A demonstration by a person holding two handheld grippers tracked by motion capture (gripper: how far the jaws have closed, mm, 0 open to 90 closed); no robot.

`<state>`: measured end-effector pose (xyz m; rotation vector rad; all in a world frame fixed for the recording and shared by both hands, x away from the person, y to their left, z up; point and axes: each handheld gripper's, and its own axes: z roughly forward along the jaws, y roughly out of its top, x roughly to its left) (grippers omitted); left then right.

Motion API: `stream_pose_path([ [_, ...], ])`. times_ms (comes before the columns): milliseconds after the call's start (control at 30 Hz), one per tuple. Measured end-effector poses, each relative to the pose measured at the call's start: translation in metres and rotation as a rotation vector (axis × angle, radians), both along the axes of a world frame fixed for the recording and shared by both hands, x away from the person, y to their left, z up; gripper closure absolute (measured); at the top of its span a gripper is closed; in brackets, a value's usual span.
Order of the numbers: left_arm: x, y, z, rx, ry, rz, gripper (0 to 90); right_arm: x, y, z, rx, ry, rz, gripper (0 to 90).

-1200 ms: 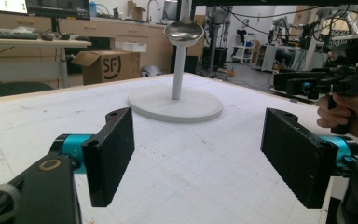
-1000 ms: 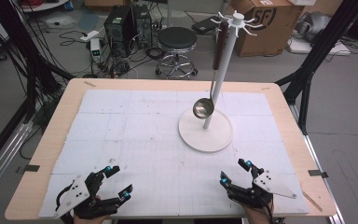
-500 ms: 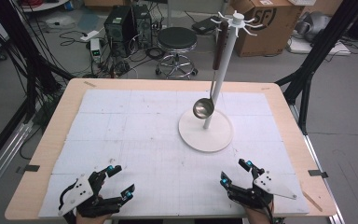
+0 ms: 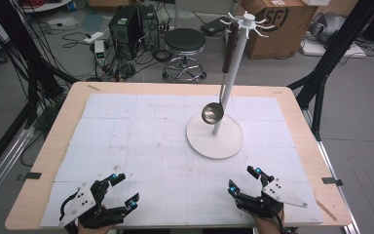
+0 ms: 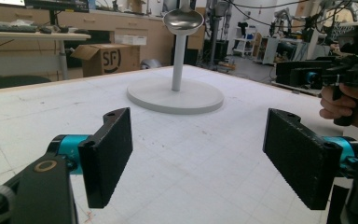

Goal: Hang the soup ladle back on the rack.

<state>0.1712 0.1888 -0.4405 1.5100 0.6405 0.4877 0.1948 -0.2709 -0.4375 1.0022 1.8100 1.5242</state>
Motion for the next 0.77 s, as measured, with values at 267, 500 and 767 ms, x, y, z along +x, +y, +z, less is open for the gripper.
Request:
stream_pose_path([
  [267,-0.0003,0.0002,0.0,-0.004,-0.003,0.006,24.6,0.0,0.0004,-0.0002,-0.002,-0.001,0.002,19.6],
  [500,0.0012,0.0005,-0.0004,0.001,-0.001,0.01,24.6,0.0022,0.0001,-0.0028,-0.001,0.01,0.002,19.6],
  [767,-0.0002,-0.0042,-0.0024,0.011,0.008,-0.003,24.6,0.0035,-0.0033,-0.0071,-0.024,0.007,-0.003,19.4],
])
